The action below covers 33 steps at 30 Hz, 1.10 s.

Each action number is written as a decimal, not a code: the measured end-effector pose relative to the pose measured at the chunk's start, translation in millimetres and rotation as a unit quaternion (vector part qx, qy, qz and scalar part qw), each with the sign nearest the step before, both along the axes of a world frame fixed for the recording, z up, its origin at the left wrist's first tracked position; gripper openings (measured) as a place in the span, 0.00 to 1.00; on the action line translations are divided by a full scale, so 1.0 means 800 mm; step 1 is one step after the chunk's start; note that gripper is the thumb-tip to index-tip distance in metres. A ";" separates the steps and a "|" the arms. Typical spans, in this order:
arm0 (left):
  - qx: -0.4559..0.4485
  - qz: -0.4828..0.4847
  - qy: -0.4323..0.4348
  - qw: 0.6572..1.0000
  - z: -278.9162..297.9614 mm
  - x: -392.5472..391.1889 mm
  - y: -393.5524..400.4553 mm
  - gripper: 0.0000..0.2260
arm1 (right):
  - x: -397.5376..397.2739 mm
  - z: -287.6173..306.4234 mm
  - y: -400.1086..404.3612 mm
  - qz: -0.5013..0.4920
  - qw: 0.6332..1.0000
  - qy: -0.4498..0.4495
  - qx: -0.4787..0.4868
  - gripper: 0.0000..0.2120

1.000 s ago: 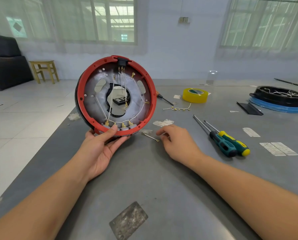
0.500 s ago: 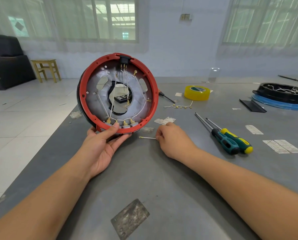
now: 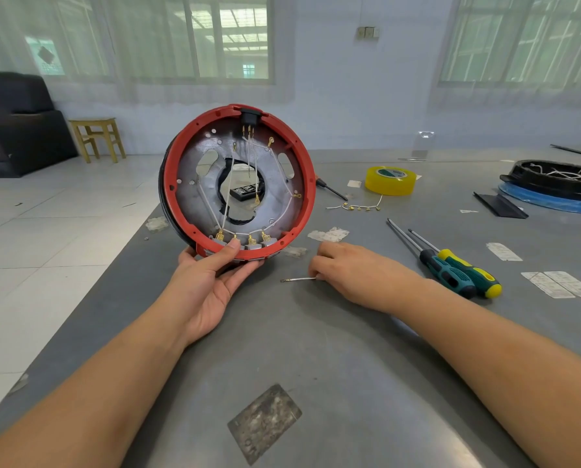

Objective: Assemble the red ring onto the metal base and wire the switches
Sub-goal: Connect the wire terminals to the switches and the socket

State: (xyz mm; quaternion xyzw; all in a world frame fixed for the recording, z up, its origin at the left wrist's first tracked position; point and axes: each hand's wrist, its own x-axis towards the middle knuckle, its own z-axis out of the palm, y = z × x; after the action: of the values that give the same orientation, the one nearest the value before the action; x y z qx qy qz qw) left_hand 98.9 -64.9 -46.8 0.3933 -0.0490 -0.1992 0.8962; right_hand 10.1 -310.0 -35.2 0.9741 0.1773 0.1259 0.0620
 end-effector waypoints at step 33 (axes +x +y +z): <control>0.051 -0.001 -0.035 0.998 0.000 -0.006 -0.005 0.43 | -0.007 0.000 0.038 -0.039 0.576 0.131 0.806 0.06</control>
State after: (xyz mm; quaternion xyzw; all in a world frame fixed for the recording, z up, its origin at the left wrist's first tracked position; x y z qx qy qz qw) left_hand 94.4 -68.8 -47.0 0.4451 -0.0701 -0.1885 0.8726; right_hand 4.1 -279.2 -35.4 0.6347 -0.0294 0.0850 -0.7675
